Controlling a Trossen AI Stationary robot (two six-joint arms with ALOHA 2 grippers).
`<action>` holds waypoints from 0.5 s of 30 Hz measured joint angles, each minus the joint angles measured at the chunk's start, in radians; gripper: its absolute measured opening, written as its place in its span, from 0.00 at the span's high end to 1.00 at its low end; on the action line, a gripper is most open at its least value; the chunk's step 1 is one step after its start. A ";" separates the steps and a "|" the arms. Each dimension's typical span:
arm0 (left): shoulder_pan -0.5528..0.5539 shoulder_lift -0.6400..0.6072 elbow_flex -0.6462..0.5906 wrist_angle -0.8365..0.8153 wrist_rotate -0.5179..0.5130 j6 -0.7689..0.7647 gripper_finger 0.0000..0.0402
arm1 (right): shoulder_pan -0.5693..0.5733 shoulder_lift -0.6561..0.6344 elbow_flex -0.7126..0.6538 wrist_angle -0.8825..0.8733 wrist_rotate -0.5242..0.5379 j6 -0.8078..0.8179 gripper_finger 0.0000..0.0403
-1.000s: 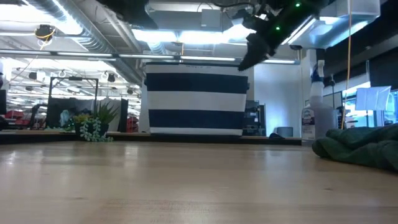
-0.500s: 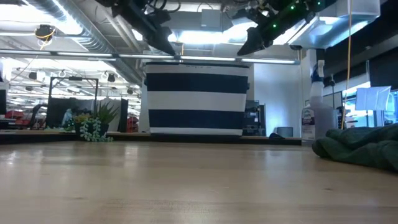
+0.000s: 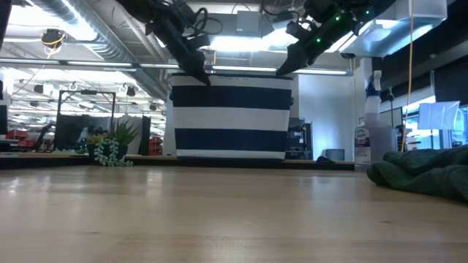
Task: Fold Laundry from Bin
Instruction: Fold the blue checkered pants
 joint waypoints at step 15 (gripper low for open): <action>-0.116 -0.001 0.002 -0.158 -0.033 0.108 0.98 | 0.000 0.000 0.101 0.008 0.045 -0.044 0.67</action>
